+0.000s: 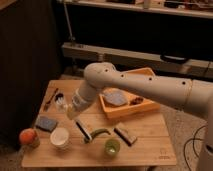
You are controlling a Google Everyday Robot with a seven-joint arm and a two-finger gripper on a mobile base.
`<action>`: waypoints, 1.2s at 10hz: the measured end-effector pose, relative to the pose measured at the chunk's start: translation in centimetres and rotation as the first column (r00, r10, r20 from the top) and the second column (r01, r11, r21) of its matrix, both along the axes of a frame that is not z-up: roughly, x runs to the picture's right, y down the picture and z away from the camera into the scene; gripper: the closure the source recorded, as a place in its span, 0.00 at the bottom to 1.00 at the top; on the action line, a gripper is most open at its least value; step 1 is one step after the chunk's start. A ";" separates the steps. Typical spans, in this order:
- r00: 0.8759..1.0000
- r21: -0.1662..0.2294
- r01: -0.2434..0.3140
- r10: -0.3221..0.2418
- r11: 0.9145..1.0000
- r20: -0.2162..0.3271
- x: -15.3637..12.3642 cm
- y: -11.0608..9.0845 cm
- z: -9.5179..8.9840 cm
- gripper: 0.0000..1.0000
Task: Place brush in paper cup
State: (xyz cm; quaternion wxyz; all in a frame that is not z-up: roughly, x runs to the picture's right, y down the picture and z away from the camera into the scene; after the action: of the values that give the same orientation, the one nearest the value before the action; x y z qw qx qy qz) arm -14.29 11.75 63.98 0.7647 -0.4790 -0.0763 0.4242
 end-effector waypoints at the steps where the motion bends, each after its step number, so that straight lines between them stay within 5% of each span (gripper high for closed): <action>1: 1.000 -0.012 0.023 -0.023 1.000 0.000 0.9 0.7 -0.3 1.00; 6: 0.993 -0.017 0.091 -0.089 0.996 0.076 -0.2 3.9 -2.3 1.00; 9: 0.996 0.104 0.058 -0.064 0.993 0.056 -2.7 3.5 -2.3 1.00; 11: 0.998 0.201 0.015 -0.026 0.979 0.055 -6.4 1.8 -1.6 1.00; 12: 0.998 0.219 -0.007 -0.006 0.976 0.058 -7.5 1.0 -1.0 1.00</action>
State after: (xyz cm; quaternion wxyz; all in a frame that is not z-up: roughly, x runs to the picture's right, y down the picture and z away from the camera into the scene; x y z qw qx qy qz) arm -21.80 12.80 62.98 0.8102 -0.4041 -0.1450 0.3990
